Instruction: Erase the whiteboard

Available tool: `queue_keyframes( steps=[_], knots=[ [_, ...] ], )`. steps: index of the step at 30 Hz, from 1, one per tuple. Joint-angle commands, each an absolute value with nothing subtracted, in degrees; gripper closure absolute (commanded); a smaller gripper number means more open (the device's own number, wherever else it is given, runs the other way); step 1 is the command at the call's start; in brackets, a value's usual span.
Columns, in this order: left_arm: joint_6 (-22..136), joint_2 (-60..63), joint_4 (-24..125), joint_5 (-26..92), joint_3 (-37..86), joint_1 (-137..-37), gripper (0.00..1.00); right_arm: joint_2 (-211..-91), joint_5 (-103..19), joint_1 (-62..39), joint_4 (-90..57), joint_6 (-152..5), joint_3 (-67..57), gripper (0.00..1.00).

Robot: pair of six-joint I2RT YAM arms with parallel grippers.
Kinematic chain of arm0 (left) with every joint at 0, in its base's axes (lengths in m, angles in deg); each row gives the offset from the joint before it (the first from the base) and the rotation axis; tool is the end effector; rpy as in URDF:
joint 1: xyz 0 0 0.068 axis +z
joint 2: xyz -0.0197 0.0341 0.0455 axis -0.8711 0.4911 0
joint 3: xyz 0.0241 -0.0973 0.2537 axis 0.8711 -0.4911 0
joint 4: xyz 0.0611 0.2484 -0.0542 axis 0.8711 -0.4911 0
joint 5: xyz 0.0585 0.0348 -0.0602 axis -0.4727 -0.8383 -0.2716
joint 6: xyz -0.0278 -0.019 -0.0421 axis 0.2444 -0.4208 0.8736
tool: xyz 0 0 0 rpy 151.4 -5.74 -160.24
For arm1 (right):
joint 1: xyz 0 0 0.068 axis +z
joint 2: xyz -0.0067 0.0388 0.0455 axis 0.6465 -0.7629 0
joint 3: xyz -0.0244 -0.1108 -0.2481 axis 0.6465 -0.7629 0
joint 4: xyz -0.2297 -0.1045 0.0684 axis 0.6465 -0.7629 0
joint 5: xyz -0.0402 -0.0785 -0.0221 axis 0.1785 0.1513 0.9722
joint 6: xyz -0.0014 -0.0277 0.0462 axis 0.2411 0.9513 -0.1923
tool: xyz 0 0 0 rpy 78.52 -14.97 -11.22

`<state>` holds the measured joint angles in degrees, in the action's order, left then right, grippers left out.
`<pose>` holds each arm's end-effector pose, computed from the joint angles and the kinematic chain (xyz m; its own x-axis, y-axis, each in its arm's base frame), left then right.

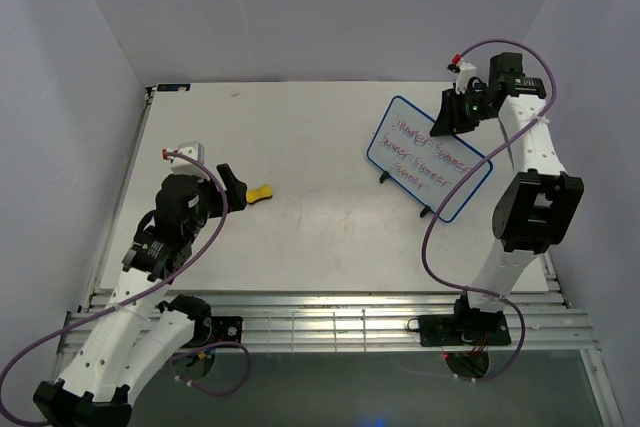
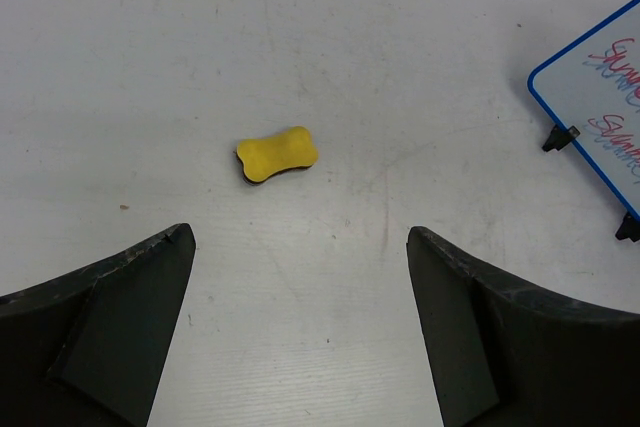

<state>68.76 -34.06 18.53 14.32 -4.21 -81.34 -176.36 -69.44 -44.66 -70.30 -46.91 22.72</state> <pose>0.1484 -0.0493 0.3109 -0.4518 -0.2393 -0.8594 0.0205 0.9603 -0.2782 0.3982 -0.0101 0.3264 -0.7069 -0.2281 -0.6696 -0.5155 0.8142 0.2669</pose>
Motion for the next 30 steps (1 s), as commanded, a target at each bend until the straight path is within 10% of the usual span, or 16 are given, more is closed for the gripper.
queue_keyframes(
  steps=[1,6,21,30],
  knots=[
    [68.6,-34.5,19.2,14.5,-4.6,-81.6,0.02,-173.0,-71.4,-44.2,-70.4,-47.5,22.4,0.69],
    [68.6,-34.7,19.1,14.7,-4.6,-81.6,0.02,-172.3,-71.5,-43.6,-70.4,-47.9,21.3,0.92],
    [68.7,-35.0,19.0,14.5,-4.6,-81.6,0.02,-170.6,-71.1,-42.9,-68.1,-48.1,15.7,0.81],
    [68.6,-35.3,19.1,14.4,-4.6,-81.6,0.02,-169.9,-69.6,-42.8,-68.0,-48.5,15.8,0.92]
  ],
)
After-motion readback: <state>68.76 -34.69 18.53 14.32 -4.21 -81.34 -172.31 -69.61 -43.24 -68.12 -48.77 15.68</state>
